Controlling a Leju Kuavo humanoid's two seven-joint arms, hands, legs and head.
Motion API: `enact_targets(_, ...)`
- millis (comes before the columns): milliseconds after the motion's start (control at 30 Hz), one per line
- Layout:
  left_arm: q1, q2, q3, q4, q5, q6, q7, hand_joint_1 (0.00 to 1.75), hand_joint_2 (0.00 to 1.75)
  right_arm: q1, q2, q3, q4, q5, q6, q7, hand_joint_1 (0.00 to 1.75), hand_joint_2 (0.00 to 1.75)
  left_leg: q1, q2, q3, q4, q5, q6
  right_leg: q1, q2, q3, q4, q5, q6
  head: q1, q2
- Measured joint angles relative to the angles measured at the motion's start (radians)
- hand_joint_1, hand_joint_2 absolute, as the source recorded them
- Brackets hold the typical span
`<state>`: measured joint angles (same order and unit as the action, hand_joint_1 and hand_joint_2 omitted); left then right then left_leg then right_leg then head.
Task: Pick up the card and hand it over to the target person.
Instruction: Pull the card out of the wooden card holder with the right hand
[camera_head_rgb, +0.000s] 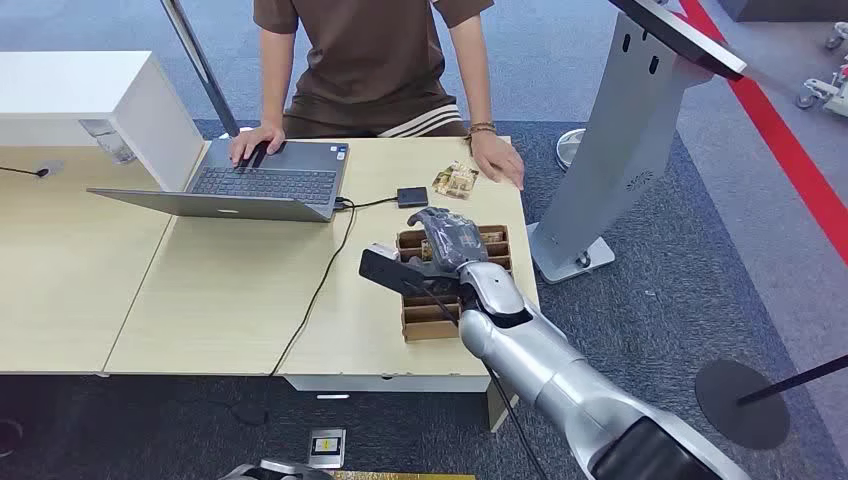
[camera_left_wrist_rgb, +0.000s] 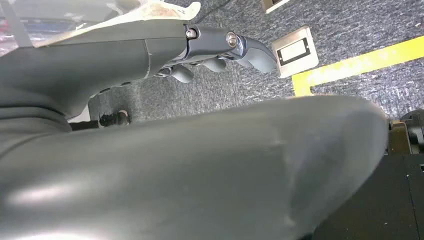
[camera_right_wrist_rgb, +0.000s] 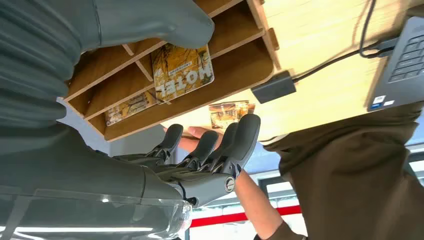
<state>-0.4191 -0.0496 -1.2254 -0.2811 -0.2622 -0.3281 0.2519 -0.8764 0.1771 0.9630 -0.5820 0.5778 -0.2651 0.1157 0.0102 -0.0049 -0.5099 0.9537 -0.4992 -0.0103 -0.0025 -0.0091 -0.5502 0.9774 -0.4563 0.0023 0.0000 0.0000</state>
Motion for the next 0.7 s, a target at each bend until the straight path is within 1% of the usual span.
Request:
enact_targets(267,0.013,0.011,0.012,-0.002,0.006,0.016,-0.002,0.00,0.00,-0.013,0.010,0.002,0.006,0.009,-0.002,0.000,0.76,1.75,0.000,0.002,0.000,0.000,0.000,0.000,0.000,0.002,-0.001,0.000,0.001,0.000,0.000,0.000)
enact_targets(400,0.013,0.011,0.014,-0.002,0.006,0.015,-0.002,0.00,0.00,-0.010,0.010,0.003,0.007,0.011,-0.004,-0.001,0.86,1.75,0.000,0.001,0.000,0.000,0.000,0.000,0.000,0.001,-0.001,0.001,0.000,0.000,0.000,0.000)
enact_targets(700,0.016,0.014,0.021,-0.003,0.010,0.017,0.002,0.00,0.00,-0.003,0.020,0.012,0.015,0.020,-0.003,-0.009,0.89,1.75,0.000,0.002,0.000,0.000,0.000,0.000,0.000,0.002,0.000,0.000,0.000,0.000,0.000,0.000)
